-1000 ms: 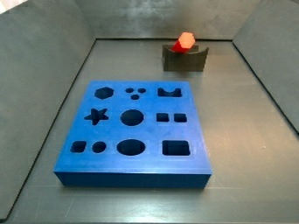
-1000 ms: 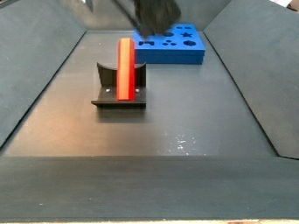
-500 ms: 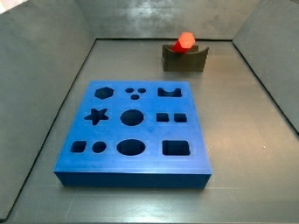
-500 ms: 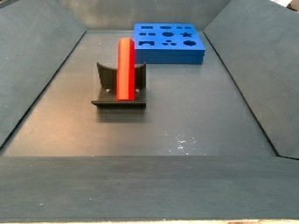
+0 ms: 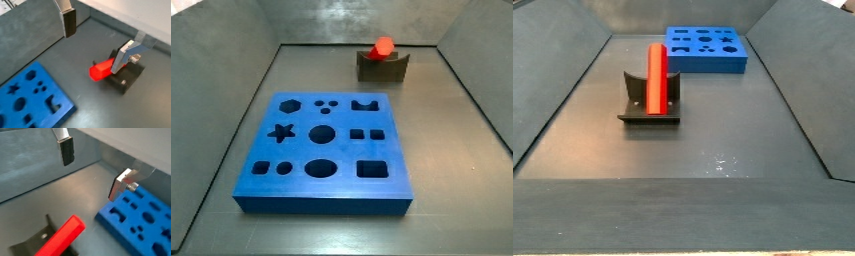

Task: Pick up the hexagon object. Move up. Place the hexagon object on the fixture. Regrasp the hexagon object. Move to above the board. Insert the hexagon object.
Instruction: Regrasp the hexagon object.

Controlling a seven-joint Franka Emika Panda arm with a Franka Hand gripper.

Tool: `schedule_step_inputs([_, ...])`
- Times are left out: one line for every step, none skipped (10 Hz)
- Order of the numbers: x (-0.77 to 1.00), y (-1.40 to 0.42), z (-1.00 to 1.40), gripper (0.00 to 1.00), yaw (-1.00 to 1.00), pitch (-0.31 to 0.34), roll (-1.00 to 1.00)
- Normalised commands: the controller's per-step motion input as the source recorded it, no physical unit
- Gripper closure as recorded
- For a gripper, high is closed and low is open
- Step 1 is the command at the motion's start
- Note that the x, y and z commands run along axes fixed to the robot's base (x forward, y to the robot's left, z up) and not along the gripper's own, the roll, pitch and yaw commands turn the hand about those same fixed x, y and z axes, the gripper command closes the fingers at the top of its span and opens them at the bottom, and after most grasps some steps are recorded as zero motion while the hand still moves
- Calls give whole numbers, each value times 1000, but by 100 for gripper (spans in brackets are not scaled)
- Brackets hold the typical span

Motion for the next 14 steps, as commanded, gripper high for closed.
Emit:
schedule_step_inputs([16,-21,3,0,20,37,1000])
schedule_step_inputs([15,-19,4,0,21,40,1000])
schedule_step_inputs([17,-20,4,0,24,51,1000])
schedule_step_inputs([24,-20,7,0,25,56,1000])
schedule_step_inputs([43,-24,-3,0,29,66,1000])
schedule_step_inputs([51,-25,-9,0,31,73,1000])
schedule_step_inputs([74,-32,-6,0,38,91,1000])
schedule_step_inputs([82,-35,-8,0,42,101,1000])
schedule_step_inputs([99,-37,-7,0,52,124,1000])
schedule_step_inputs([111,-44,-4,0,60,143,1000])
schedule_step_inputs([124,-46,-12,0,79,174,1000])
schedule_step_inputs([138,-51,-14,0,95,193,1000])
schedule_step_inputs([151,-53,-10,0,129,221,1000])
schedule_step_inputs([160,-55,-11,0,151,237,1000])
